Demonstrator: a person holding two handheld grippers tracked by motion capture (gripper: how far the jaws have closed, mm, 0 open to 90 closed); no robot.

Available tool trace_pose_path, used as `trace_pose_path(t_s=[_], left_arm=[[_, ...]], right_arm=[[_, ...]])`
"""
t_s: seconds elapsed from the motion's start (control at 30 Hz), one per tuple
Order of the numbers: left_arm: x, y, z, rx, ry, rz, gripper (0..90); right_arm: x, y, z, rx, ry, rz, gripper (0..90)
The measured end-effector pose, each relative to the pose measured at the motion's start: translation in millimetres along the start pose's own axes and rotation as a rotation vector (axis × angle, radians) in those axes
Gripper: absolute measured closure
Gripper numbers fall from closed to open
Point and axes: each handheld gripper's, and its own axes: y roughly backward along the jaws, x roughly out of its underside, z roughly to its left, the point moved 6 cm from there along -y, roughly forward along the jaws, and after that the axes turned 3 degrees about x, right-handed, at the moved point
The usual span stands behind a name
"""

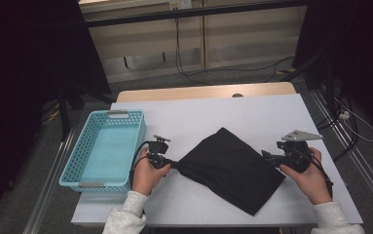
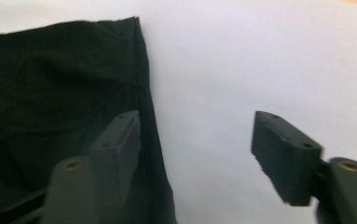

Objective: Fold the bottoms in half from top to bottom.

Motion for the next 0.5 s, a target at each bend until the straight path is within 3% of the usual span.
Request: trace_pose_path(t_s=[0.03,0.13,0.23,0.27,0.33,0.43,0.47,0.5], left_arm=[[0.0,0.0,0.0,0.000,0.000,0.000,88.4],[-1.2,0.5,-0.7,-0.003,-0.006,0.001,88.4],[-2.4,0.6,-1.0,-0.009,-0.010,-0.007,88.5],[-2.9,0.8,-1.0,-0.010,-0.014,-0.003,88.5],[-3.1,0.8,-1.1,-0.012,-0.015,-0.003,88.5],[-3.1,0.8,-1.4,-0.012,-0.021,0.003,88.5],[-3.5,0.7,-1.4,-0.015,-0.024,0.001,88.5],[-4.0,0.9,-1.8,-0.013,-0.018,-0.003,88.5]], right_arm=[[0.0,0.0,0.0,0.000,0.000,0.000,36.5],[6.8,7.4,3.4,-0.027,0.003,0.005,55.9],[9.2,11.0,8.6,-0.053,-0.001,0.000,60.1],[11.3,13.2,16.6,-0.085,0.011,0.010,62.6],[13.5,12.9,24.3,-0.093,0.022,0.021,64.8],[17.9,8.5,28.3,-0.081,0.038,0.052,67.1],[23.4,4.5,28.1,-0.063,0.057,0.073,78.0],[26.3,2.6,26.4,-0.052,0.057,0.088,77.8]])
